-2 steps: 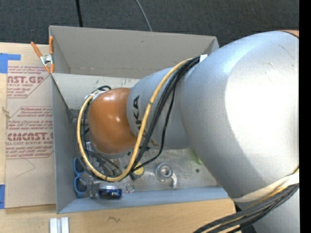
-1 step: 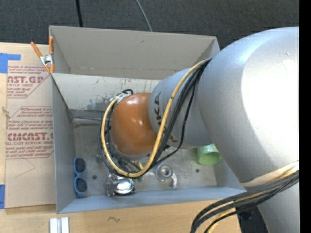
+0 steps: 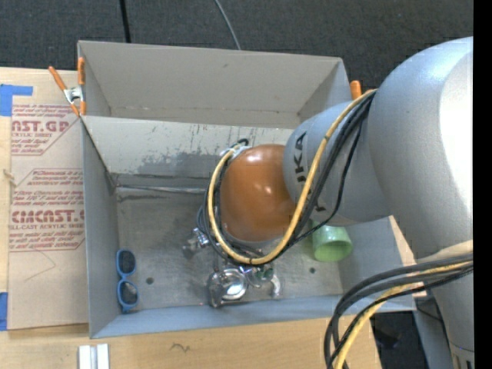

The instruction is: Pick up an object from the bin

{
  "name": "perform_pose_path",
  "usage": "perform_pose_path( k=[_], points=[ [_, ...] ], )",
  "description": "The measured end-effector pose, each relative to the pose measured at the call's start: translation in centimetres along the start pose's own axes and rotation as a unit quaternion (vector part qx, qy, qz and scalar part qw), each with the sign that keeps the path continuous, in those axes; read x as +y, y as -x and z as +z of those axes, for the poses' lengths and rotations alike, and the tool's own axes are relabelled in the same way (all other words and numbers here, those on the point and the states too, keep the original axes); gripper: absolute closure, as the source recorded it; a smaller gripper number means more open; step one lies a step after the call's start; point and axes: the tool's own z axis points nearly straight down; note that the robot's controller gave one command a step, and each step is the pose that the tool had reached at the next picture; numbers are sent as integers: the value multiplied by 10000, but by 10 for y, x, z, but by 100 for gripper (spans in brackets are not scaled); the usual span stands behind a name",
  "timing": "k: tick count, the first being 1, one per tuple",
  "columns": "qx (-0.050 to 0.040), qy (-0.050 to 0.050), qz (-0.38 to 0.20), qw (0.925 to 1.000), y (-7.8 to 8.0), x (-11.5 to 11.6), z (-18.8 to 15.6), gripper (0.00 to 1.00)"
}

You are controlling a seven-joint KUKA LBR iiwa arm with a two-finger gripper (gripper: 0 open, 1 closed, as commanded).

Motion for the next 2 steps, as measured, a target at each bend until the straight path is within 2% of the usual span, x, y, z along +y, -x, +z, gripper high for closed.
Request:
perform_pose_path(
  k=[1,2],
  points=[
    [40,-15,-412,9991,-21,-61,-26,0],
    [38,-5,461,9989,4,-93,-10,0]
  ],
)
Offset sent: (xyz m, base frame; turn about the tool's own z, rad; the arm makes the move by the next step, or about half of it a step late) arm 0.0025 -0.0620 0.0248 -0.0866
